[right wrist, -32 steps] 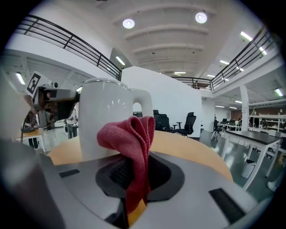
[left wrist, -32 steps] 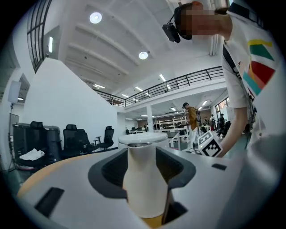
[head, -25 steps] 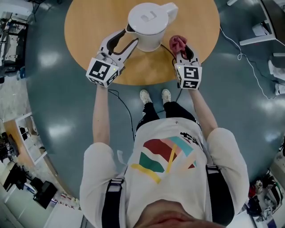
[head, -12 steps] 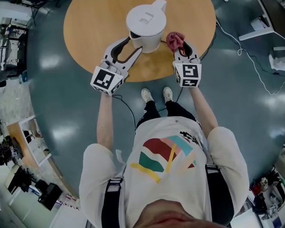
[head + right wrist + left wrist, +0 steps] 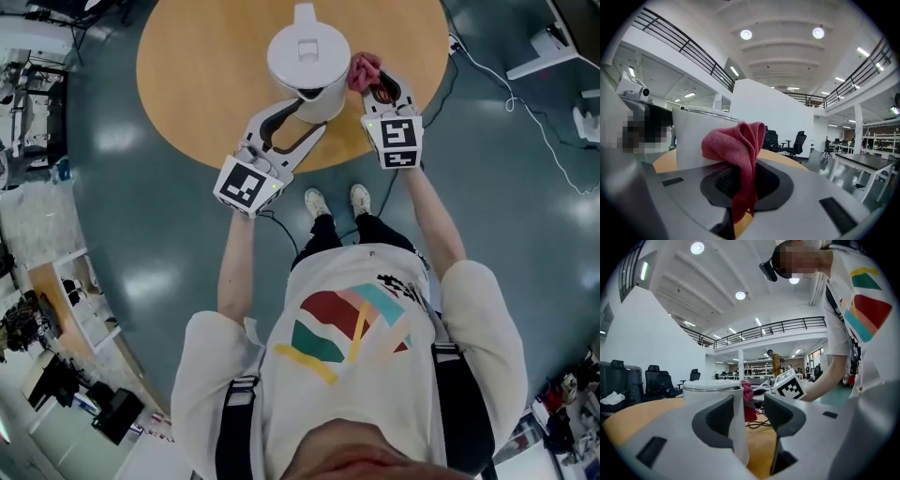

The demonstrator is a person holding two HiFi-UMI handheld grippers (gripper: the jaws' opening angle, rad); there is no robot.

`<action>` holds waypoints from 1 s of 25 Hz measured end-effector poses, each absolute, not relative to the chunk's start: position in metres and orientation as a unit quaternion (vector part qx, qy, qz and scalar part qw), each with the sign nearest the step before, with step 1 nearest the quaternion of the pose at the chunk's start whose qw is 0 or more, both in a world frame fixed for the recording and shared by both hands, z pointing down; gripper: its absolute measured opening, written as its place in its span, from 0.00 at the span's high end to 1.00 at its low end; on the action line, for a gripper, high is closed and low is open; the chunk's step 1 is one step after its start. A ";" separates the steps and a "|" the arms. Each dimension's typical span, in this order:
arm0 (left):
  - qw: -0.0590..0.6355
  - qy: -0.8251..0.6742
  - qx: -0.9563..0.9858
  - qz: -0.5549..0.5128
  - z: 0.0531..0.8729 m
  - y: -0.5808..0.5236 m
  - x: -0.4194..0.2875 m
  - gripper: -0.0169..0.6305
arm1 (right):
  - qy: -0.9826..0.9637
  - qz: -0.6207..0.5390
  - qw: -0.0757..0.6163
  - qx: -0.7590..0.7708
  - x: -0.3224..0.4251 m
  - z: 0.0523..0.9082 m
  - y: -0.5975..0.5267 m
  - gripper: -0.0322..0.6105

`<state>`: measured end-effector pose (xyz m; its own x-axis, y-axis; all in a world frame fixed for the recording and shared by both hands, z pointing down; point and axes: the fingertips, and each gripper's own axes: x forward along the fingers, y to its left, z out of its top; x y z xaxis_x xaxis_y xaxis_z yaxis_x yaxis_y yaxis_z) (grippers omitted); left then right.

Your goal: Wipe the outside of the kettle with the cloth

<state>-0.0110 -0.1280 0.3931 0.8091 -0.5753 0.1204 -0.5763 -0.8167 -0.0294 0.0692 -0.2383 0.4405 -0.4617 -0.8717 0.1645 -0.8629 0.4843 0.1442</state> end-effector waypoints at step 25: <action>0.015 -0.337 0.940 0.039 0.389 -0.047 -0.050 0.61 | -0.820 -0.276 0.180 0.467 0.016 0.375 -0.119 0.88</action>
